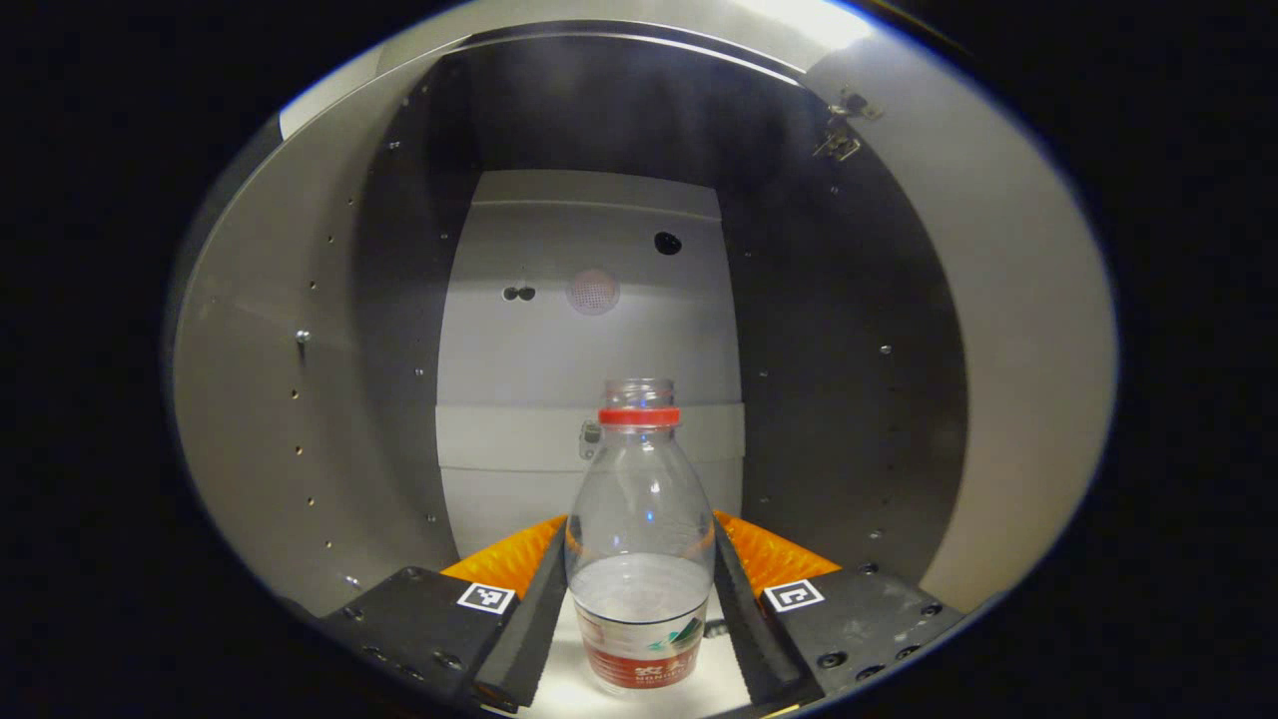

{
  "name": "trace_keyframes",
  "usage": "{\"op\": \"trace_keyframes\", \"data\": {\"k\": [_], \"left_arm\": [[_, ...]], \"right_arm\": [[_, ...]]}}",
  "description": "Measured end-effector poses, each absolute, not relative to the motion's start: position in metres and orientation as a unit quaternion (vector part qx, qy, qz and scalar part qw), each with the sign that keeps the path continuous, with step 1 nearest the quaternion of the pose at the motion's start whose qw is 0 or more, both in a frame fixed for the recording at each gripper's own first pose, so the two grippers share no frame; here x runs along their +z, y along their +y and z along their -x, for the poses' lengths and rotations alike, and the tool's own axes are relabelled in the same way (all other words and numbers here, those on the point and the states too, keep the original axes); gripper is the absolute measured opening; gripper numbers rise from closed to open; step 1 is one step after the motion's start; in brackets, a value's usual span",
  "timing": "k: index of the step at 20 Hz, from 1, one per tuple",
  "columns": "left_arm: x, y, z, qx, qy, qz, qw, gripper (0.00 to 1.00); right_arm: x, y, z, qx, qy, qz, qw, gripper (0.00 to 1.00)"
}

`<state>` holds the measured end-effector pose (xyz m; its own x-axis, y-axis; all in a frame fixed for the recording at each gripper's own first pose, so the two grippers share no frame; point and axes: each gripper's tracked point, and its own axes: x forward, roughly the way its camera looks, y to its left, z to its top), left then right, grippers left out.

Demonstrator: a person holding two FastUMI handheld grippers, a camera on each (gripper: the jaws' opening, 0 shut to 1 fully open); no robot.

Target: Open the cabinet door with the right hand, grasp the bottle in the cabinet with the left hand and place it on the coaster, then close the cabinet door with the right hand.

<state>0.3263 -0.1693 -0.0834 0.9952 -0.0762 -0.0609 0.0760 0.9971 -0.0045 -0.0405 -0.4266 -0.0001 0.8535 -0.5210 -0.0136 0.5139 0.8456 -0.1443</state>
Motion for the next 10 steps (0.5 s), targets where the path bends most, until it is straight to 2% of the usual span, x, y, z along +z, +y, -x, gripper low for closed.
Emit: {"op": "trace_keyframes", "data": {"k": [10], "left_arm": [[-0.069,-0.135,-0.208,-0.086,0.022,-0.01,0.996,0.76]], "right_arm": [[0.049,-0.332,0.097,-0.239,-0.017,0.071,0.968,0.97]]}}
